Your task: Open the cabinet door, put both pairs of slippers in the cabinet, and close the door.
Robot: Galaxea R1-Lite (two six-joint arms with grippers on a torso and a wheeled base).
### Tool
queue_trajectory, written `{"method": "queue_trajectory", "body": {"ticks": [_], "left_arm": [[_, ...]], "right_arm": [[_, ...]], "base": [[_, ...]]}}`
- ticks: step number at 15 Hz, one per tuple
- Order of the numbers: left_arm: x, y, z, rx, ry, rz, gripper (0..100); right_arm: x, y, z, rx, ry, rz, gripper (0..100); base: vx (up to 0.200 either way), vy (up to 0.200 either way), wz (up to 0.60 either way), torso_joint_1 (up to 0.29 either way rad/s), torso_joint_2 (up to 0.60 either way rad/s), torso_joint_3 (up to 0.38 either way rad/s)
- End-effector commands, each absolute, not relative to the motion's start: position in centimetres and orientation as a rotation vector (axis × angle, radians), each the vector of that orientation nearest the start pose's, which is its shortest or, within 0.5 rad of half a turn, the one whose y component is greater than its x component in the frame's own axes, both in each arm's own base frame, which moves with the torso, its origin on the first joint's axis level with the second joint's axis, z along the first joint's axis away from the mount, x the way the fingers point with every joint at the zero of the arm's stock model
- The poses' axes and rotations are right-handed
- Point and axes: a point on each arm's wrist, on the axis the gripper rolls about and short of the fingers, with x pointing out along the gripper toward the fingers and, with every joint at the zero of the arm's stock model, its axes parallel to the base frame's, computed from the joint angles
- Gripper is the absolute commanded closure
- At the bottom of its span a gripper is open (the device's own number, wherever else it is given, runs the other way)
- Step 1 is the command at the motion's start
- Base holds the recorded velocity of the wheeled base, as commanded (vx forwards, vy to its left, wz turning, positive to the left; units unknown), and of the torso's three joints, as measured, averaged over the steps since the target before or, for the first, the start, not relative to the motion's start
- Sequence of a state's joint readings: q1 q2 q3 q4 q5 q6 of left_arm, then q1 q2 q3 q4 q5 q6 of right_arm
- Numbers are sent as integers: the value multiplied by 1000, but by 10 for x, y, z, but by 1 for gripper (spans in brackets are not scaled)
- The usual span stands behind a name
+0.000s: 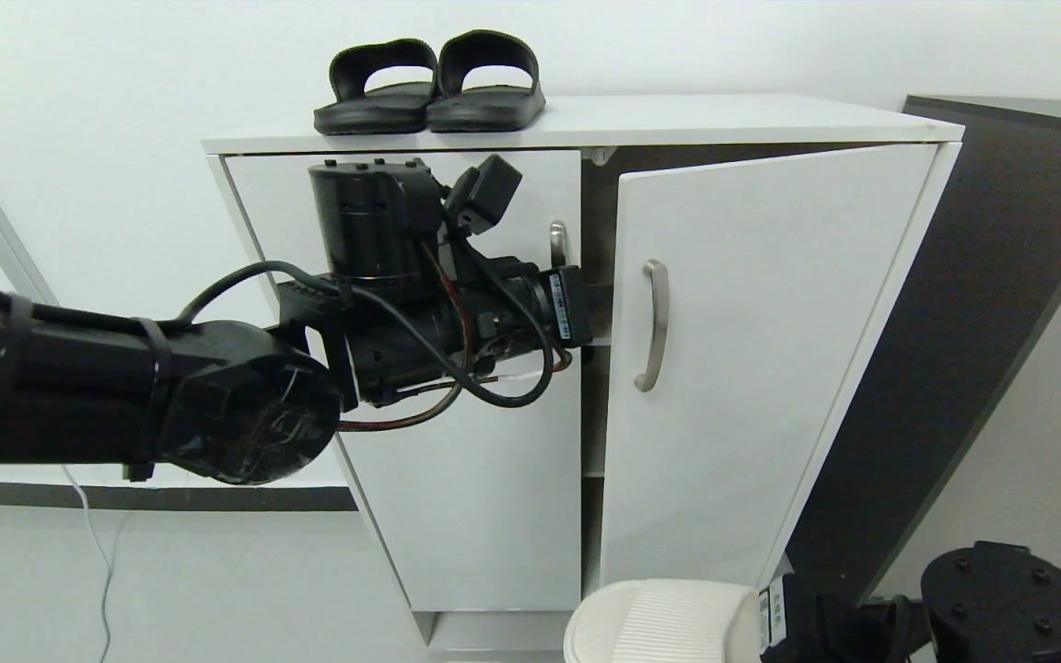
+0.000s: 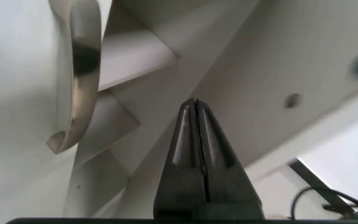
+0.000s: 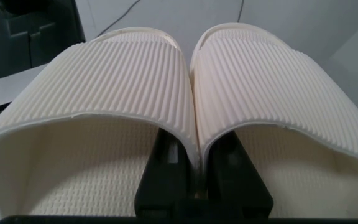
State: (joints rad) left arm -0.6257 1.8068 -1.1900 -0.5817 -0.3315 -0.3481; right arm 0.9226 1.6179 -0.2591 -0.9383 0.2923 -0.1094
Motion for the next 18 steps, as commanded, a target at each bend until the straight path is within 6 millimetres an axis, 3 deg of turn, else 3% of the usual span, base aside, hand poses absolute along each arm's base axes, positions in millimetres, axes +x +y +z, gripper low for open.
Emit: {"method": "queue_trajectory", "body": {"ticks": [1, 5, 9, 11, 13, 16, 18], "left_arm": [[291, -219, 240, -314, 223, -935, 100], [298, -224, 233, -318, 187, -911, 100], [257, -262, 226, -317, 160, -1066, 100], [249, -269, 228, -323, 144, -1103, 100], [249, -270, 229, -329, 122, -1107, 100], [257, -260, 233, -337, 92, -1059, 100], [266, -233, 249, -349, 33, -942, 100]], "right_arm": [[122, 177, 100, -239, 375, 1235, 100], [109, 175, 92, -266, 409, 1277, 100], [102, 172, 88, -276, 421, 1302, 100], [97, 172, 88, -276, 407, 1319, 100], [97, 172, 88, -273, 396, 1322, 100], [100, 175, 88, -267, 399, 1313, 100], [131, 185, 89, -250, 384, 1173, 100]], "base": [[0, 0, 0, 0, 0, 0], [-200, 0, 0, 1, 2, 2], [-200, 0, 0, -2, 4, -1], [-200, 0, 0, 5, 0, 7], [-200, 0, 0, 0, 0, 9], [0, 0, 0, 0, 0, 0], [0, 0, 0, 0, 0, 0]]}}
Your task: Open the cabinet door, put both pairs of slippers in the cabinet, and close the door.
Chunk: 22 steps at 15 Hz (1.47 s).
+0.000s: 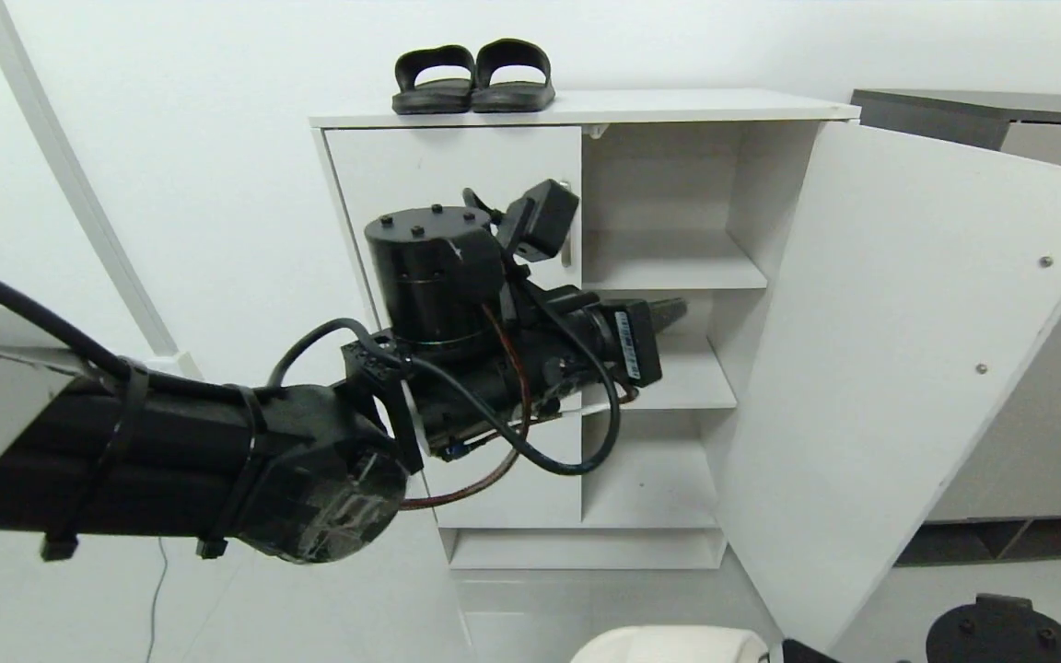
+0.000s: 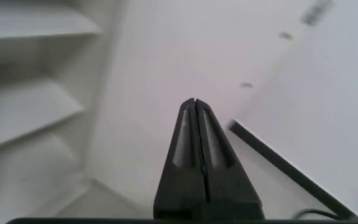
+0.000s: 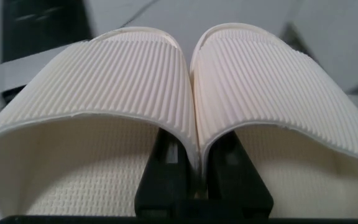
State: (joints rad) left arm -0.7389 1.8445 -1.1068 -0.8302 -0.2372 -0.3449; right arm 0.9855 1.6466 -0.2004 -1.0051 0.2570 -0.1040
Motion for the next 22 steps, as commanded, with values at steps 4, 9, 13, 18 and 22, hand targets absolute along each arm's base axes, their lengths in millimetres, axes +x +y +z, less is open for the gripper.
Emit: {"method": "queue_trajectory", "body": {"ticks": [4, 9, 13, 18, 22], "left_arm": [[248, -159, 270, -270, -13, -755, 100], [169, -85, 257, -108, -87, -325, 100], [85, -11, 213, -69, -99, 165, 100], [13, 8, 144, -47, -77, 341, 100], [-20, 7, 84, -37, -20, 346, 100]], "right_arm": [[198, 212, 97, -85, 328, 731, 100], [256, 236, 100, -32, 222, 358, 100], [287, 235, 92, -22, 194, 168, 100], [284, 233, 91, -31, 200, 166, 100], [284, 233, 89, -35, 204, 168, 100]], "base": [[0, 0, 0, 0, 0, 0], [0, 0, 0, 0, 0, 0], [0, 0, 0, 0, 0, 0], [0, 0, 0, 0, 0, 0], [0, 0, 0, 0, 0, 0]]}}
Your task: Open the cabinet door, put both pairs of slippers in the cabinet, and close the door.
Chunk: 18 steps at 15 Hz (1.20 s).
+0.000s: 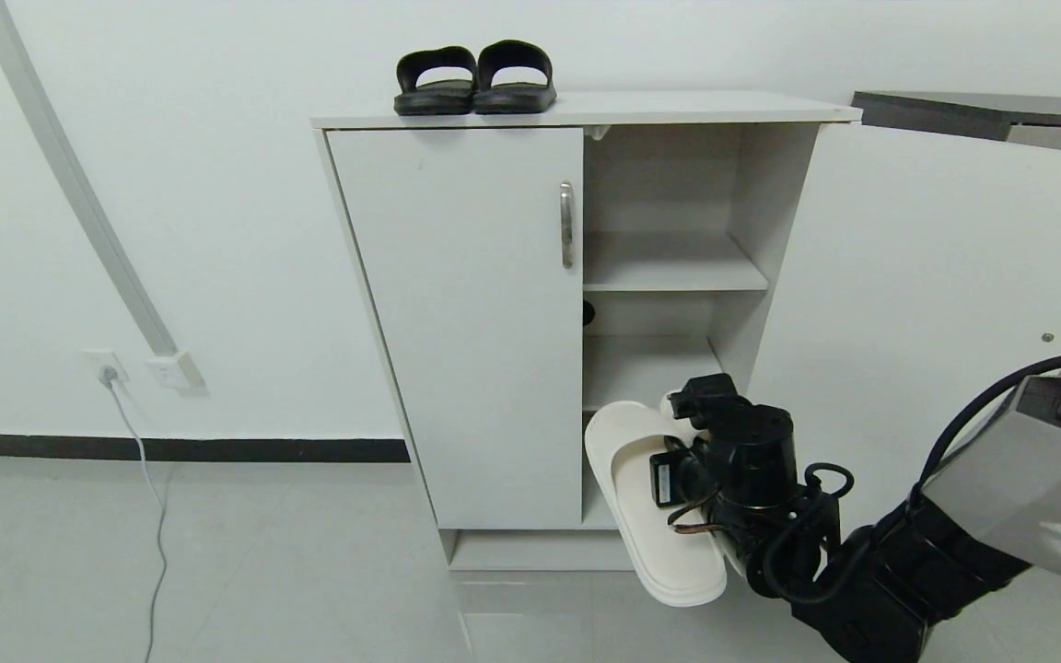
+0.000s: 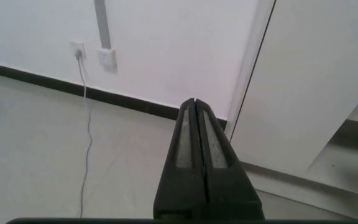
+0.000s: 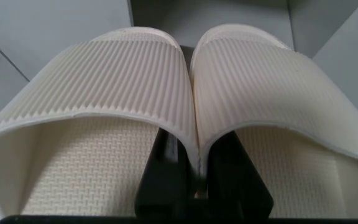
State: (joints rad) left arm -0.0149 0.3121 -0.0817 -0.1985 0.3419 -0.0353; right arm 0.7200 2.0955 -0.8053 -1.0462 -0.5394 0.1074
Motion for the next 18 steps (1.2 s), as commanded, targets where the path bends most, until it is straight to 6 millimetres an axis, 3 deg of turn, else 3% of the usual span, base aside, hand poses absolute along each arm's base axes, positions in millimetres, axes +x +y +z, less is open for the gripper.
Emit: {"method": "queue_trajectory", "body": {"ticks": [1, 3, 6, 10, 13, 18], "left_arm": [[-25, 7, 79, -38, -24, 334, 100], [-24, 6, 80, -37, -43, 280, 100], [-23, 1, 76, -27, 7, 40, 100], [-23, 0, 76, -15, 0, 12, 100], [-23, 0, 76, -17, 0, 12, 100], [-23, 0, 76, -23, 0, 14, 100]], "right_arm": [[284, 234, 89, -35, 204, 169, 100], [282, 235, 88, -40, 209, 175, 100], [278, 237, 87, -46, 213, 183, 100], [277, 242, 86, -54, 211, 199, 100], [293, 260, 85, -19, 176, 191, 100], [315, 285, 64, -14, 176, 31, 100]], "base": [[0, 0, 0, 0, 0, 0], [0, 0, 0, 0, 0, 0], [0, 0, 0, 0, 0, 0], [0, 0, 0, 0, 0, 0], [0, 0, 0, 0, 0, 0], [0, 0, 0, 0, 0, 0]]}}
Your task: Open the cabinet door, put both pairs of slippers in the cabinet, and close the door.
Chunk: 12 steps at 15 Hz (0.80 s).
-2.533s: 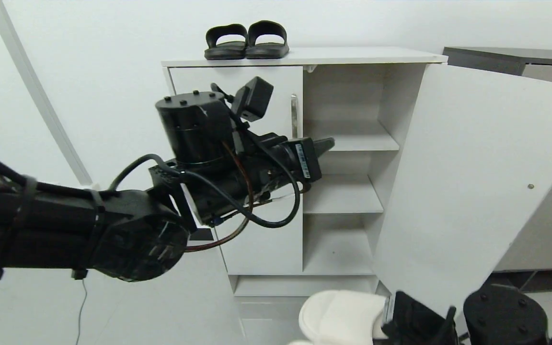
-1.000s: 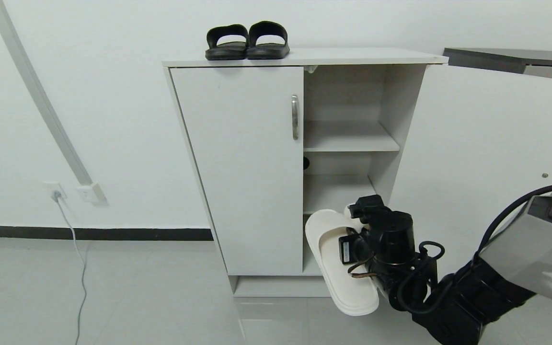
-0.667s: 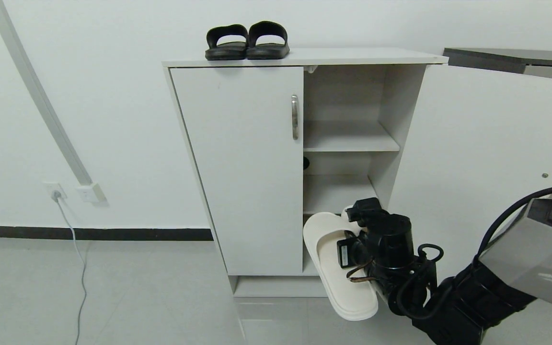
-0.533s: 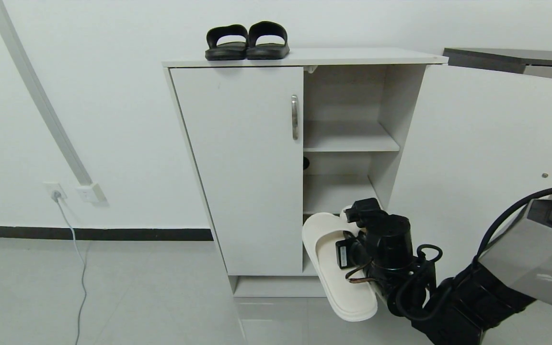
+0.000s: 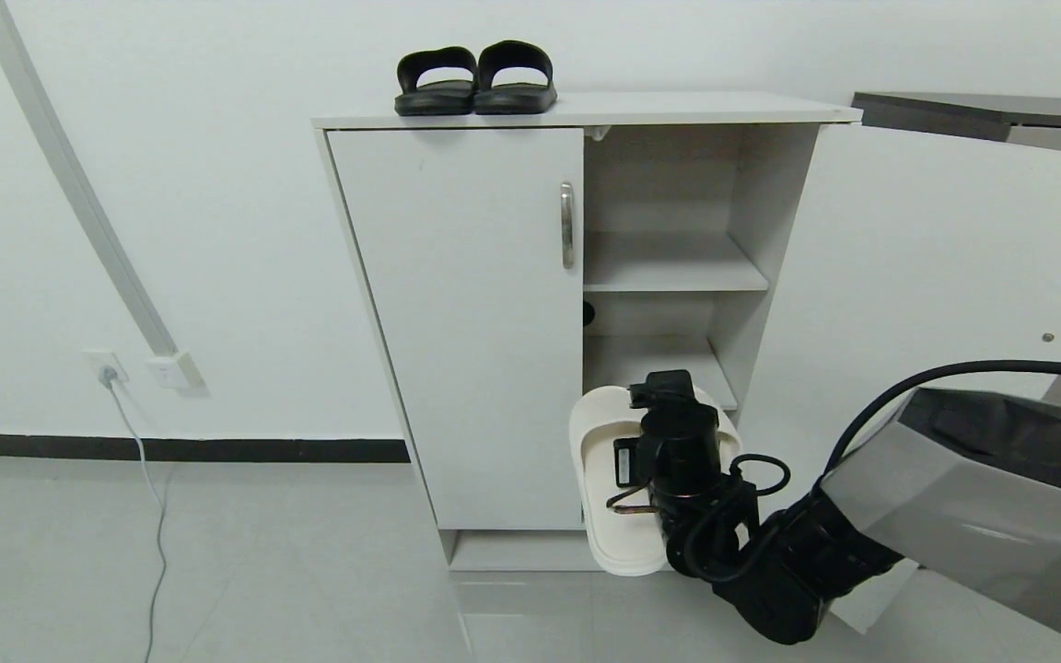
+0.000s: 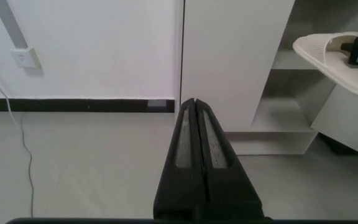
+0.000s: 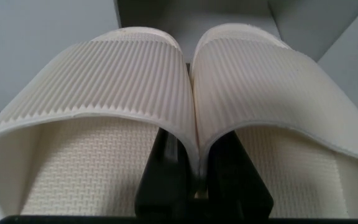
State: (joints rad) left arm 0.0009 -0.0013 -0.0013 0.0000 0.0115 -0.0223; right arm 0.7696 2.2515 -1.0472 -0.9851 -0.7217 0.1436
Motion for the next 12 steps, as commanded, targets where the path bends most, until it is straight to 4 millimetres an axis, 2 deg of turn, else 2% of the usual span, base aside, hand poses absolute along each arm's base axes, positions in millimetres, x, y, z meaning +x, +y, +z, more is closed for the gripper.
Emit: {"method": "queue_trajectory", "body": {"ticks": [1, 7, 12], "left_arm": [[-23, 0, 76, -23, 0, 14, 100], [-23, 0, 76, -23, 0, 14, 100], [-23, 0, 76, -23, 0, 14, 100]], "right_arm": [[315, 286, 64, -13, 179, 31, 100], [319, 283, 58, -17, 189, 16, 100], [320, 285, 54, -8, 181, 26, 100]], "base": [[0, 0, 0, 0, 0, 0], [0, -200, 0, 2, 4, 0], [0, 0, 0, 0, 0, 0]]}}
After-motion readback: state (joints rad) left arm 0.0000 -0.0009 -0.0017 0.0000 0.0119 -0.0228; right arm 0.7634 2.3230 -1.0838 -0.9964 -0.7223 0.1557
